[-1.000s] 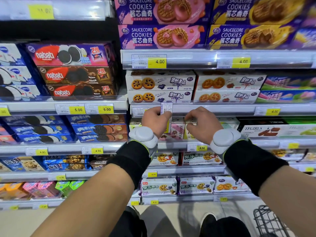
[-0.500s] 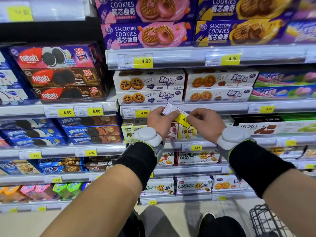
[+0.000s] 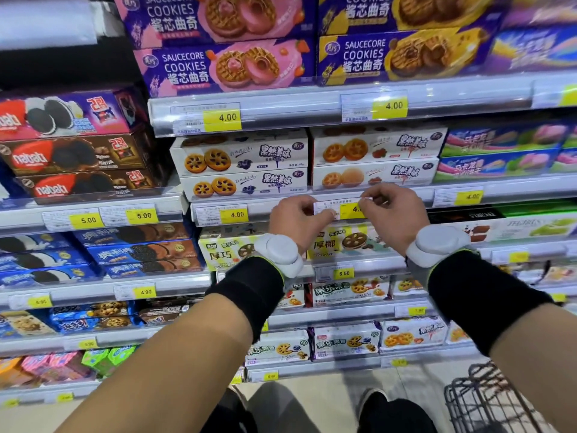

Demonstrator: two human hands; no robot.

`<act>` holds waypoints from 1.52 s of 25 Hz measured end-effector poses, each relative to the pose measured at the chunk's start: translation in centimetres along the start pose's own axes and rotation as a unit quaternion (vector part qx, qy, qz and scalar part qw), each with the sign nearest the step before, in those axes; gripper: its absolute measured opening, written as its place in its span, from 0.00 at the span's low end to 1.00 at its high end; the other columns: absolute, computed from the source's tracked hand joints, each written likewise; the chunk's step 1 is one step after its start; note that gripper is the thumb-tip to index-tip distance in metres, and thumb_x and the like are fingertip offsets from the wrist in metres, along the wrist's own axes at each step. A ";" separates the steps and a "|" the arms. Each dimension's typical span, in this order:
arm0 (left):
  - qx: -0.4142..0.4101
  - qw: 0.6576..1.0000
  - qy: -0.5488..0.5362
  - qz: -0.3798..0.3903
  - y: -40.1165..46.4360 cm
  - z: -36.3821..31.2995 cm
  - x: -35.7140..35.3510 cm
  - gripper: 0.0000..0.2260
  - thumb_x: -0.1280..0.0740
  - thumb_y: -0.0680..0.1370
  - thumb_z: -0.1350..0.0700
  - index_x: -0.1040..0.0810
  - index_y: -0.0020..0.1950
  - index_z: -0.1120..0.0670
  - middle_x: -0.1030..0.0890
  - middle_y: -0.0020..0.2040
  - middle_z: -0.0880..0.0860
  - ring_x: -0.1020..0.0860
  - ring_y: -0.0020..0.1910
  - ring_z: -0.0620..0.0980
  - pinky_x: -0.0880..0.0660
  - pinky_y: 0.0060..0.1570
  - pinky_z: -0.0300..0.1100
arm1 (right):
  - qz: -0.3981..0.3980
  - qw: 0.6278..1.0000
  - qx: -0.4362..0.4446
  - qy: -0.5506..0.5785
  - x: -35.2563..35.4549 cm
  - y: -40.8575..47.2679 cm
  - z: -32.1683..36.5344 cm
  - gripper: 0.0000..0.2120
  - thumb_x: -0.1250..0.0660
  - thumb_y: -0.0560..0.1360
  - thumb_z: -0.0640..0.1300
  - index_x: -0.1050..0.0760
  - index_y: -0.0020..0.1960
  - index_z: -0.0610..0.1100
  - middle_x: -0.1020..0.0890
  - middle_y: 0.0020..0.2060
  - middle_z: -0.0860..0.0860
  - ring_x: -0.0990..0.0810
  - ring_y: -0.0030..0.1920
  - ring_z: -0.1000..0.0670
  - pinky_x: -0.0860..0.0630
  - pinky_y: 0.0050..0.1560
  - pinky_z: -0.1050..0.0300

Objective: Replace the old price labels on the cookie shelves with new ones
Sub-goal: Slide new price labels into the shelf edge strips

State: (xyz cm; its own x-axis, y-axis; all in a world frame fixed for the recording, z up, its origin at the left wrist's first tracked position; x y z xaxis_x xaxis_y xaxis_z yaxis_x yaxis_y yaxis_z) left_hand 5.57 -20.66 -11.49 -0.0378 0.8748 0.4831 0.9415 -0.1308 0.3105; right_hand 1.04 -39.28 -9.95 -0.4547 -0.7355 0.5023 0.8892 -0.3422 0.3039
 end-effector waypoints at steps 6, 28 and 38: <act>-0.105 0.978 0.176 -0.037 2.2 -0.8 0.3 0.10 0.29 0.72 0.53 0.22 0.51 0.54 0.21 0.43 0.51 0.25 0.45 0.51 0.27 0.46 0.44 | -0.010 1.000 -0.025 0.009 1.1 1.9 -2.5 0.03 0.34 0.74 0.44 0.22 0.45 0.46 0.24 0.33 0.52 0.27 0.32 0.51 0.31 0.37 0.57; -0.171 0.917 0.349 -0.093 1.3 -0.4 -1.9 0.11 0.30 0.70 0.59 0.26 0.51 0.55 0.24 0.48 0.56 0.29 0.49 0.59 0.36 0.48 0.49 | -0.062 0.996 0.060 0.000 1.2 3.1 -0.6 0.04 0.34 0.75 0.45 0.20 0.47 0.47 0.21 0.35 0.51 0.27 0.34 0.58 0.35 0.33 0.74; -0.148 0.953 0.251 -0.083 0.2 -0.4 -1.3 0.16 0.32 0.71 0.61 0.25 0.58 0.59 0.22 0.51 0.58 0.28 0.51 0.59 0.30 0.53 0.49 | -0.036 0.985 0.105 -0.135 -0.5 3.8 0.8 0.09 0.36 0.76 0.42 0.19 0.52 0.44 0.20 0.50 0.43 0.22 0.49 0.42 0.29 0.49 0.56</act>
State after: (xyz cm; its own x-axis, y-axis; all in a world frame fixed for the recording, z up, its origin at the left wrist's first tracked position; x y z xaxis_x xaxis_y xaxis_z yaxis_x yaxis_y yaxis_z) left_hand 5.71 -22.05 -11.69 -0.4031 0.5713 0.7149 0.7760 -0.2007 0.5979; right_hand 4.64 -39.69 -8.39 -0.5383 -0.5213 0.6621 0.8368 -0.2376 0.4933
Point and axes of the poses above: each hand's wrist, its own y-axis towards the middle knuckle, its own x-axis out of the back of the hand, z = x × y, the point moved 8 cm from there along y, towards the middle knuckle
